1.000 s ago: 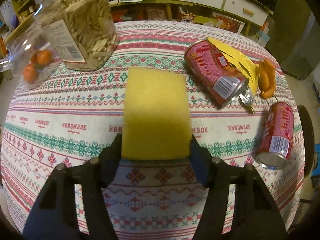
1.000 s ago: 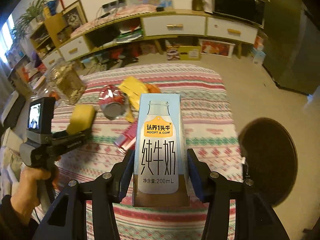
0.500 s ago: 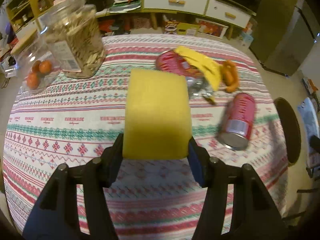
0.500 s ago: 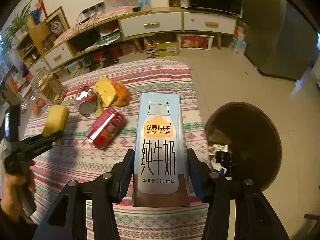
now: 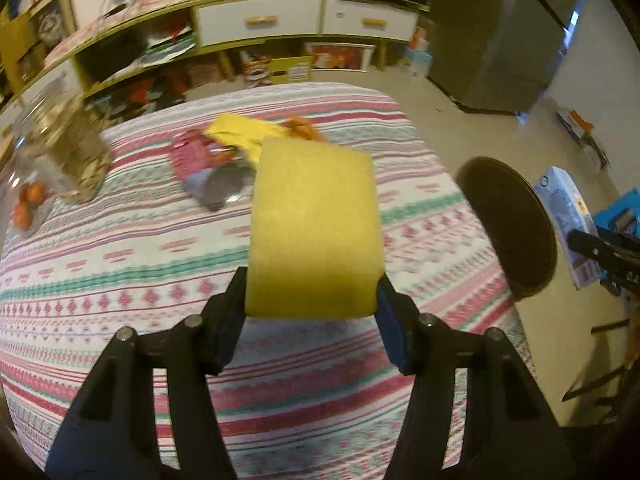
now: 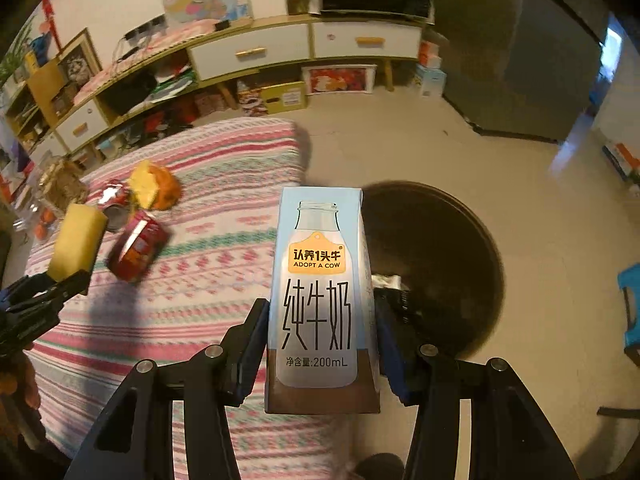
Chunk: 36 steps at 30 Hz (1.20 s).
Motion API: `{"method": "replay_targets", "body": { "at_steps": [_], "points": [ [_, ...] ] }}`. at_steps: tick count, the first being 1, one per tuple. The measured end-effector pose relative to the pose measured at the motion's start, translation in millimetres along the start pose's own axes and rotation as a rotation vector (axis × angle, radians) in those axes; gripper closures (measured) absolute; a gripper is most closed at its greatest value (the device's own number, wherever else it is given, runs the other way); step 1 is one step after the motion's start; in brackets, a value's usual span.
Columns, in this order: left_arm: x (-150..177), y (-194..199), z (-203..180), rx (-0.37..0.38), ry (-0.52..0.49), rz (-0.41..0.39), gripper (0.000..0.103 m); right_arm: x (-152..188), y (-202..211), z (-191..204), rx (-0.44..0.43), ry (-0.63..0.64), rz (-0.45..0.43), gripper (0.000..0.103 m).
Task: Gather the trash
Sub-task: 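Carry the sponge and milk carton over the bin and release both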
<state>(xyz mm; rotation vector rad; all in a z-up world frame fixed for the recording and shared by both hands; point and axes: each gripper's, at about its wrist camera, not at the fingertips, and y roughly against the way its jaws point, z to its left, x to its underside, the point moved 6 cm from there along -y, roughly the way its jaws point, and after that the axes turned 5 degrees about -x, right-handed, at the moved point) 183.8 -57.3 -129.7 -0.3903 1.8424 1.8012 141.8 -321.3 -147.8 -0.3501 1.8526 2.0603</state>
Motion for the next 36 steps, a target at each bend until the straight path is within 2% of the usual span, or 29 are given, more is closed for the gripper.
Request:
{"method": "replay_targets", "body": {
  "at_steps": [12, 21, 27, 30, 32, 36],
  "points": [
    [-7.3, -13.3, -123.2, 0.056, -0.202, -0.010, 0.043, 20.0, 2.3, -88.5, 0.086, -0.068, 0.027, 0.050],
    [-26.2, -44.0, -195.7, 0.075, -0.286, 0.033, 0.042, 29.6, -7.9, -127.7, 0.100, -0.123, 0.060, 0.050],
    [-35.6, -69.7, -227.7, 0.103, -0.286, 0.069, 0.041, 32.0, -17.1, -138.4, 0.111, -0.122, 0.078, 0.050],
    [-34.1, -82.1, -236.1, 0.102, -0.296, 0.097, 0.033, 32.3, -20.0, -140.5, 0.111, -0.122, 0.084, 0.050],
    [-34.0, -84.2, -236.9, 0.079, -0.295, 0.089, 0.021, 29.9, -22.3, -140.5, 0.110, -0.124, 0.085, 0.050],
    [-30.5, -82.1, -232.2, 0.064, -0.293, 0.090, 0.017, 28.0, -26.5, -140.3, 0.113, -0.128, 0.085, 0.050]
  ]
}}
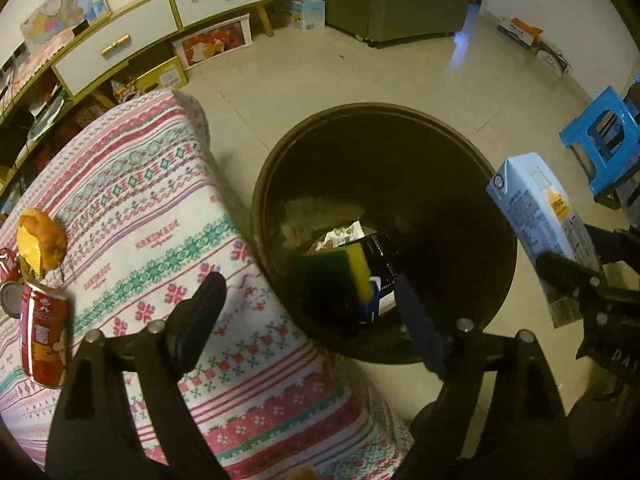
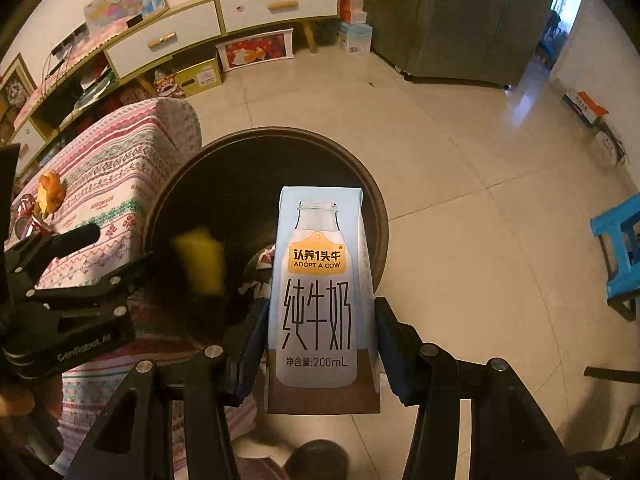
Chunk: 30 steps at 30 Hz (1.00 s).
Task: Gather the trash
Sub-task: 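Carry the sponge and milk carton over the bin and release both, then move both grippers back over the table toward the red cans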
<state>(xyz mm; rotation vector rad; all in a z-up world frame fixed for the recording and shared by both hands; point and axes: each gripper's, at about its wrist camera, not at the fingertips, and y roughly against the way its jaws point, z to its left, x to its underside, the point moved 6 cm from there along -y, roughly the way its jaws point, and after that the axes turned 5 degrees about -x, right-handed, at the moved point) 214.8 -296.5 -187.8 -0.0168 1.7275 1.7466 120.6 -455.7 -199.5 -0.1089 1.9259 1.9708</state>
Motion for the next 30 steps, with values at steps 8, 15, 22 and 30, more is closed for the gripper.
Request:
{"method": "replay_targets", "body": {
  "at_steps": [8, 15, 22, 30],
  "points": [
    [18.9, 12.9, 27.1, -0.013, 0.023, -0.004, 0.017, -1.8, -4.9, 1.3, 0.010, 0.001, 0.005, 0.050],
    [41.6, 27.7, 61.3, -0.030, 0.033, -0.008, 0.017, -6.4, -10.1, 11.4, 0.031, 0.025, -0.001, 0.050],
    [62.9, 48.1, 94.7, -0.001, 0.062, 0.017, 0.016, -17.1, -11.3, 23.8, 0.063, 0.065, -0.056, 0.050],
    [79.5, 77.7, 148.9, -0.011, 0.139, -0.038, 0.011, -26.8, -5.3, 40.5, 0.117, 0.124, -0.124, 0.032]
  ]
}}
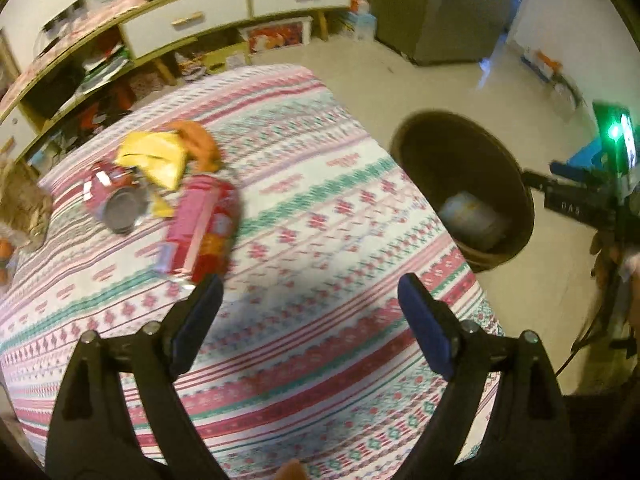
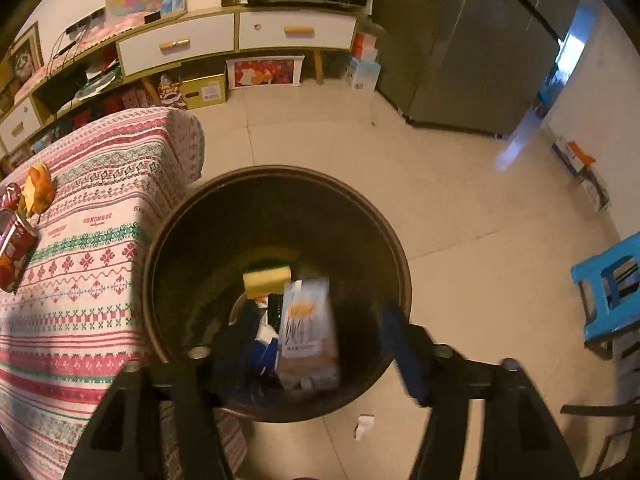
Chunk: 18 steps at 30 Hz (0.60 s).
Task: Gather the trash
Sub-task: 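Move both grippers back over the table toward the red cans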
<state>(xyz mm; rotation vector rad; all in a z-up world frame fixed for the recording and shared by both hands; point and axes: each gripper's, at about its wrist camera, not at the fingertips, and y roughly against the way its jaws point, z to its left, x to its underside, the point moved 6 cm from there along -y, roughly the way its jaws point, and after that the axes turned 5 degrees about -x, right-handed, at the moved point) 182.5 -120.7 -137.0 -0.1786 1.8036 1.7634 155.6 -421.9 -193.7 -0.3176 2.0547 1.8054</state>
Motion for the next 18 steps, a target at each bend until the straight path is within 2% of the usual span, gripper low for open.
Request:
{"method": "replay_targets", "body": {
  "at_steps": [4, 7, 18],
  "points": [
    [4.9, 5.2, 29.8, -0.035, 0.054, -0.011, 0.008, -4.8, 7.2, 13.6, 0.005, 0.027, -0.015, 0.031],
    [9.2, 6.3, 49.4, -0.034, 0.098, -0.009, 0.007, -6.3, 12.4, 26.8, 0.001, 0.048, -0.023, 0.025],
    [18.3, 11.0, 103.0, -0.063, 0.242, -0.023, 0.002, -12.5, 28.8, 77.9, -0.029, 0.118, -0.044, 0.025]
  ]
}}
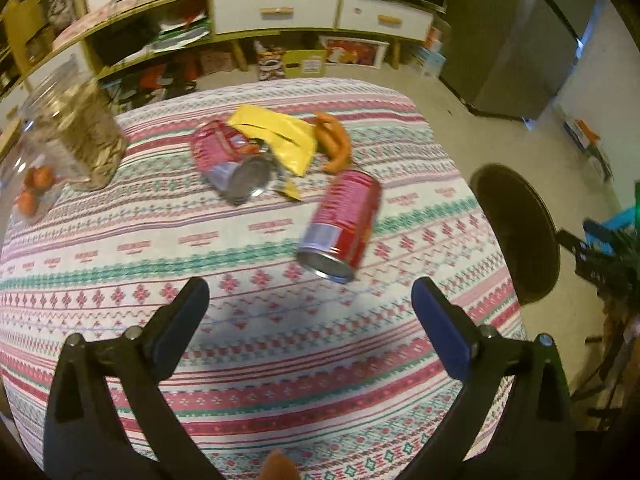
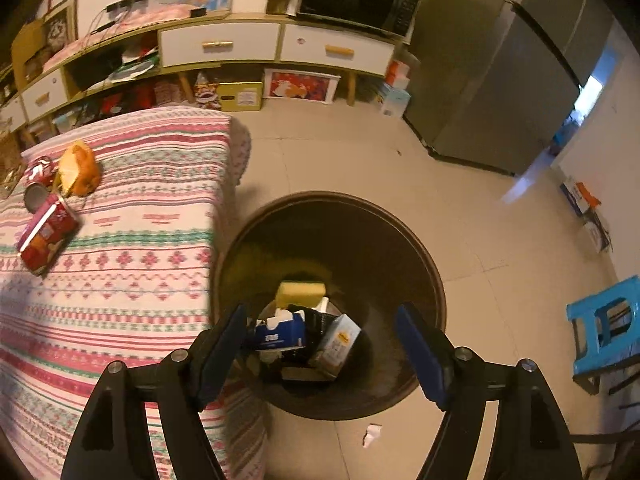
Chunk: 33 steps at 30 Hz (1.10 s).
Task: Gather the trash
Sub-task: 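Move both grippers back over the table toward the red cans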
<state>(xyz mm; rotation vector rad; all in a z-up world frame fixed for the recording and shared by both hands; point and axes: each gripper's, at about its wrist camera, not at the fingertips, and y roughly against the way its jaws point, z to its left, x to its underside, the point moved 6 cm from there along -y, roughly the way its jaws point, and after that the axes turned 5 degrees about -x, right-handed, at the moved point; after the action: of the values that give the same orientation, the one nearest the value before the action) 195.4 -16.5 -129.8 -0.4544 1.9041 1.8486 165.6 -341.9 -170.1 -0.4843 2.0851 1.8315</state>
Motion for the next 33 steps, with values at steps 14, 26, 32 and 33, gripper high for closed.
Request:
{"method": "replay_targets", "body": {
  "at_steps": [14, 26, 32, 33],
  "points": [
    [-14.1, 7.6, 58.0, -0.102, 0.174, -0.109, 0.000, -1.1, 2.9, 75.8, -0.065, 0.075, 0.037, 0.016],
    [-5.2, 6.7, 98.3, -0.105, 0.206, -0.052, 0.000, -30.8, -3.7, 154.2, -0.200, 0.037, 0.061, 0.015],
    [2.3, 4.7, 126.5, -0.123, 0.266, -0.014, 0.000, -44.8, -13.6, 196.2, -0.288, 0.001, 0.081, 0.015],
    [2.0, 5.2, 130.0, -0.144, 0.256, -0.020, 0.000, -46.1, -16.2, 202.3, -0.303, -0.007, 0.087, 0.015]
  ]
}}
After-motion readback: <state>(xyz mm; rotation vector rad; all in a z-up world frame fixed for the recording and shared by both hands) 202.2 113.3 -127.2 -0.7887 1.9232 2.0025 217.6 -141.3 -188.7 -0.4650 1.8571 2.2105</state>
